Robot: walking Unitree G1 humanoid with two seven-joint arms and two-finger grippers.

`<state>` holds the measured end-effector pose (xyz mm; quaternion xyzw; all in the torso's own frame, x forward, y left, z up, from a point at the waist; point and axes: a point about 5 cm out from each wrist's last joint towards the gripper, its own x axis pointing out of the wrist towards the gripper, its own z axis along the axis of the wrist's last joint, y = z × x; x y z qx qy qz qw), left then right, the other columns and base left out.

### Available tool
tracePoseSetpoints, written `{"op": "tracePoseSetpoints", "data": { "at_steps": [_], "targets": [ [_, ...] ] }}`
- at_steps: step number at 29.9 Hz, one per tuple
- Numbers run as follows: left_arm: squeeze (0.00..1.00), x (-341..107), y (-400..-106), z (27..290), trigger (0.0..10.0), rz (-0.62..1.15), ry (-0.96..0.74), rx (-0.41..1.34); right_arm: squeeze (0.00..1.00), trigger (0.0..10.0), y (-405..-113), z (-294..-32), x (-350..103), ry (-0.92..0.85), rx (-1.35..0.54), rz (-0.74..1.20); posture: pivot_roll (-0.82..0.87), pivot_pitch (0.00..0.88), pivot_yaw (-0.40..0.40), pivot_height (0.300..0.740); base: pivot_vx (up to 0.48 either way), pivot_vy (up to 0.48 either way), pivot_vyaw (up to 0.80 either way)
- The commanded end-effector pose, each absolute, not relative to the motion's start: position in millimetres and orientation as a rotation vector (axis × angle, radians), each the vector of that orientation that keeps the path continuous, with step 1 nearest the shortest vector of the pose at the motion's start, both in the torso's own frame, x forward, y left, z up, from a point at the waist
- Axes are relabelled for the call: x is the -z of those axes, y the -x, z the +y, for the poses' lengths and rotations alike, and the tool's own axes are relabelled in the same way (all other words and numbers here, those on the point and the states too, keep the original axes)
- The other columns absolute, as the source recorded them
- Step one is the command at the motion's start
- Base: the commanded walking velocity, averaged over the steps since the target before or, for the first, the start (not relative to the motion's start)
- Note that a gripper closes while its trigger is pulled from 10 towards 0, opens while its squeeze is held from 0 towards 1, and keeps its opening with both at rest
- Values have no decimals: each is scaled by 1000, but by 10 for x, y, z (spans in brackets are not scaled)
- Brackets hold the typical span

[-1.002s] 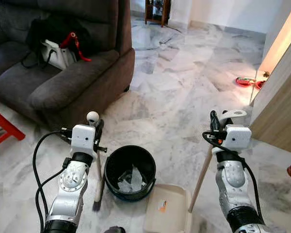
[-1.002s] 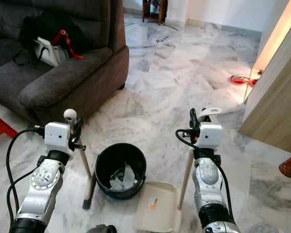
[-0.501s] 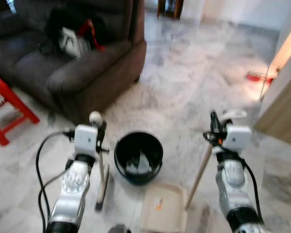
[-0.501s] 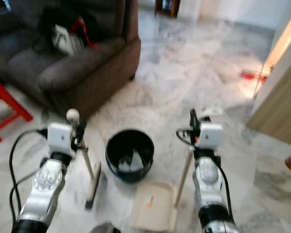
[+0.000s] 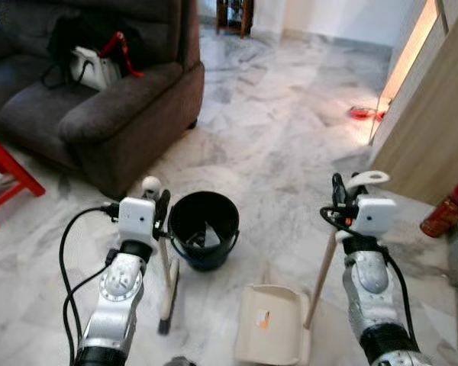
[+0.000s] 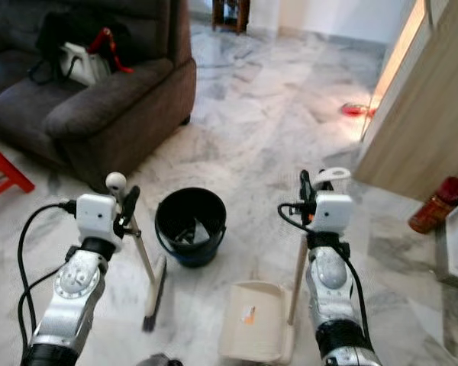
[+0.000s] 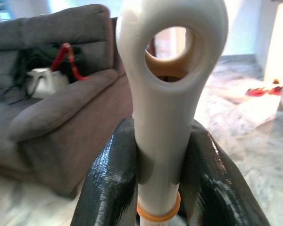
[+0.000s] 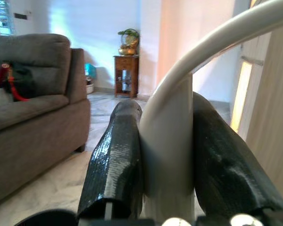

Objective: Sweep floor

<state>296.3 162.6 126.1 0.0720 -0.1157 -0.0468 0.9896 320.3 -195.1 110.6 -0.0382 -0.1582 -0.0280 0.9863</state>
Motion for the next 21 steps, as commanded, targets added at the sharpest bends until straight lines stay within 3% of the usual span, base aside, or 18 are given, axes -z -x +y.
{"op": "tracePoseSetpoints", "data": {
  "at_steps": [1, 4, 21],
  "targets": [
    [0, -1328, -2963, 1644, 10000, -265, -166, 92, 0, 10000, -3203, -1951, -1116, 64, 63, -325, 132, 75, -4, 740, -296, 0, 0],
    [0, -1327, -2969, 1640, 10000, -265, -167, 93, 0, 10000, -3201, -1961, -1117, 61, 70, -326, 129, 70, -2, 740, -292, 0, 0],
    [0, -1342, -3093, 1512, 10000, -266, -153, 161, 0, 10000, -3171, -1963, -1122, 9, 114, -342, 106, 11, 10, 740, 0, 0, 0]
  ]
}}
